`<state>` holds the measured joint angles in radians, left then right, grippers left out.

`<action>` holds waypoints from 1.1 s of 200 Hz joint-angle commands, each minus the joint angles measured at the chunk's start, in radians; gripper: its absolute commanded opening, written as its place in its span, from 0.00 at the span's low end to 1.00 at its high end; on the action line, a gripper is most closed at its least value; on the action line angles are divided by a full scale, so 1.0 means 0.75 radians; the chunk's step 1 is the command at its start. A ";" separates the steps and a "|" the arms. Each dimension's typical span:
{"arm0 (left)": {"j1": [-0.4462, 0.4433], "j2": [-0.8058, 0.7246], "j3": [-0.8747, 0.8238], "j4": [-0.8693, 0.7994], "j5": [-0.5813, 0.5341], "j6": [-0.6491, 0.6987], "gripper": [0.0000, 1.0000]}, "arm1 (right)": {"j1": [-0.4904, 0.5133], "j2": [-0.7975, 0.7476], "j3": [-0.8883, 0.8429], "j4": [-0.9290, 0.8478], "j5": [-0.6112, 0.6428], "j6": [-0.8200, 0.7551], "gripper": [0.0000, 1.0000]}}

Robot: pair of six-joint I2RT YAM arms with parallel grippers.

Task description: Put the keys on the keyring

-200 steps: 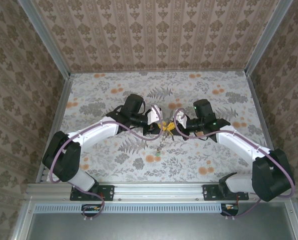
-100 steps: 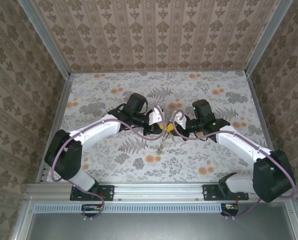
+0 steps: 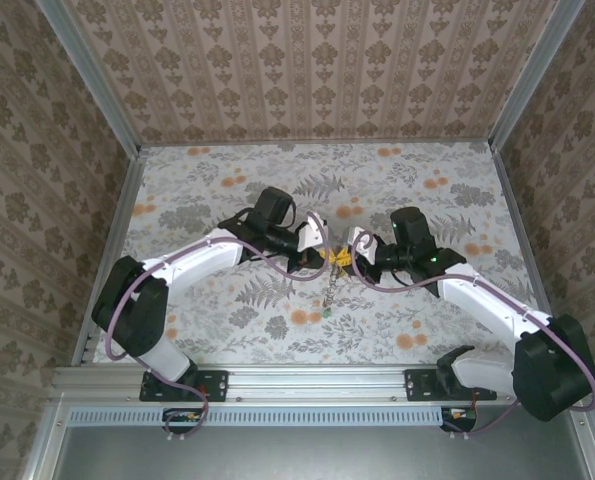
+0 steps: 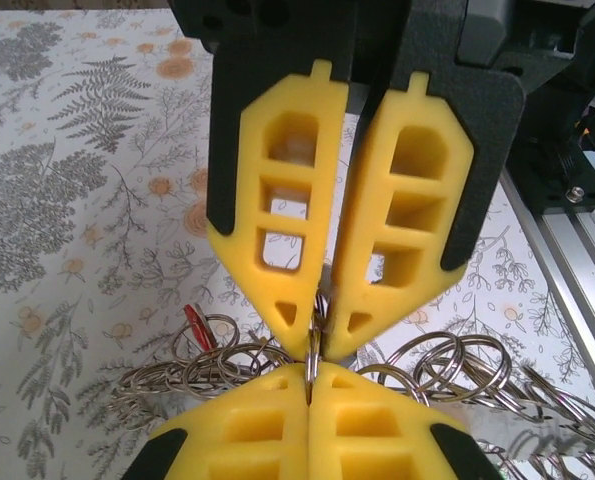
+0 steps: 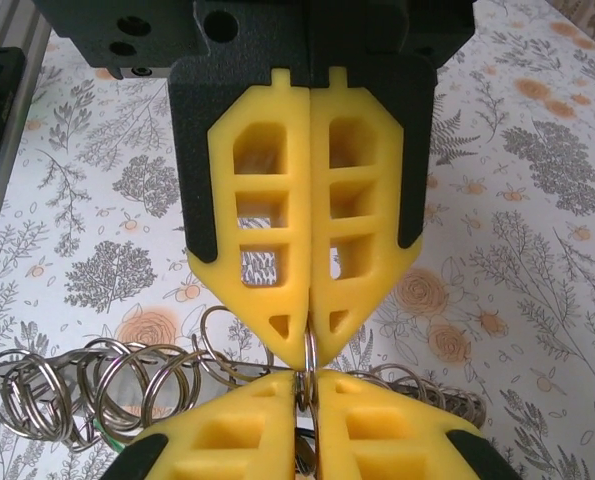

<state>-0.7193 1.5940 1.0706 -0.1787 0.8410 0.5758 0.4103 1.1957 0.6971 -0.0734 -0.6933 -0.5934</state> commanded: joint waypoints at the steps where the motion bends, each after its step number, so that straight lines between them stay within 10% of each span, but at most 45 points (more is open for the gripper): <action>1: 0.030 -0.043 -0.042 0.117 0.060 -0.061 0.00 | -0.008 -0.030 -0.074 0.111 -0.017 0.048 0.15; 220: 0.037 -0.042 -0.110 0.269 0.138 -0.145 0.00 | -0.054 0.100 -0.016 0.089 -0.074 0.044 0.15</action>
<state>-0.6983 1.5940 0.9791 -0.0097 0.8928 0.4839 0.3729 1.2278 0.6552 0.0452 -0.7273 -0.5274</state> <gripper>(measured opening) 0.041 0.172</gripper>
